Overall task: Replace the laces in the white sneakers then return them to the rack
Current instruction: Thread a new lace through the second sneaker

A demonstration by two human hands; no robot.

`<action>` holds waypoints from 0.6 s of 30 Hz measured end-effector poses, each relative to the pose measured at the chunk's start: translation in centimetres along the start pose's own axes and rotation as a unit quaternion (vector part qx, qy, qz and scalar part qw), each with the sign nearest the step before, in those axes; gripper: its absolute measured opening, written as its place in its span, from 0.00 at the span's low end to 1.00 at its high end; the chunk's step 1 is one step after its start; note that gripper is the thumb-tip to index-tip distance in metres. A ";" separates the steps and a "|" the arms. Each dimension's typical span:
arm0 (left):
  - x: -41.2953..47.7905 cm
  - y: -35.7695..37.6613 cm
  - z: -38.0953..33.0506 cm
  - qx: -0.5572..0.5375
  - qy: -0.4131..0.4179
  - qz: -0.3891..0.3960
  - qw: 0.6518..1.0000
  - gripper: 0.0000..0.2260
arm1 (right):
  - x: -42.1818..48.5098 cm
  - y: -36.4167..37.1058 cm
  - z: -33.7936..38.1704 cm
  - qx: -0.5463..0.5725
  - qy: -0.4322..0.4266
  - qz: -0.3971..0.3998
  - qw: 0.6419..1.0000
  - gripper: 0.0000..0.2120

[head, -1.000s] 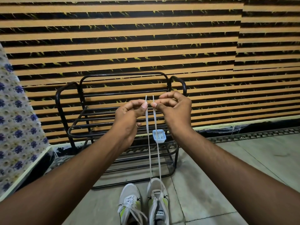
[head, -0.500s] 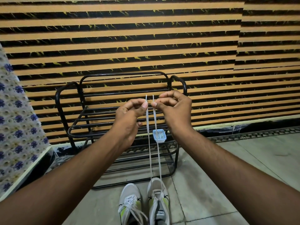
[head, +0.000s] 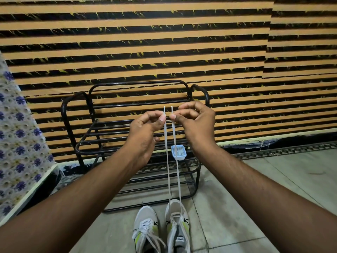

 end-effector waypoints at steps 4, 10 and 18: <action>0.0 0.1 0.1 0.000 0.000 0.000 1.000 0.06 | 0.0 -0.1 0.0 0.002 -0.002 -0.001 1.000 0.12; 0.1 0.5 0.1 0.002 0.001 0.007 1.000 0.06 | 0.1 -0.1 -0.1 0.001 -0.004 -0.002 1.000 0.12; 0.1 0.4 0.2 0.006 0.007 0.007 1.000 0.07 | 0.1 -0.1 -0.3 -0.003 -0.013 0.002 1.000 0.11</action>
Point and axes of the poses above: each hand's wrist, its own x-axis towards the middle knuckle, its own y-axis out of the palm, z = x × y, the point moved 1 cm from there along x, towards the middle knuckle, and after that the axes turned 13 degrees about z, right-handed, at the moved point
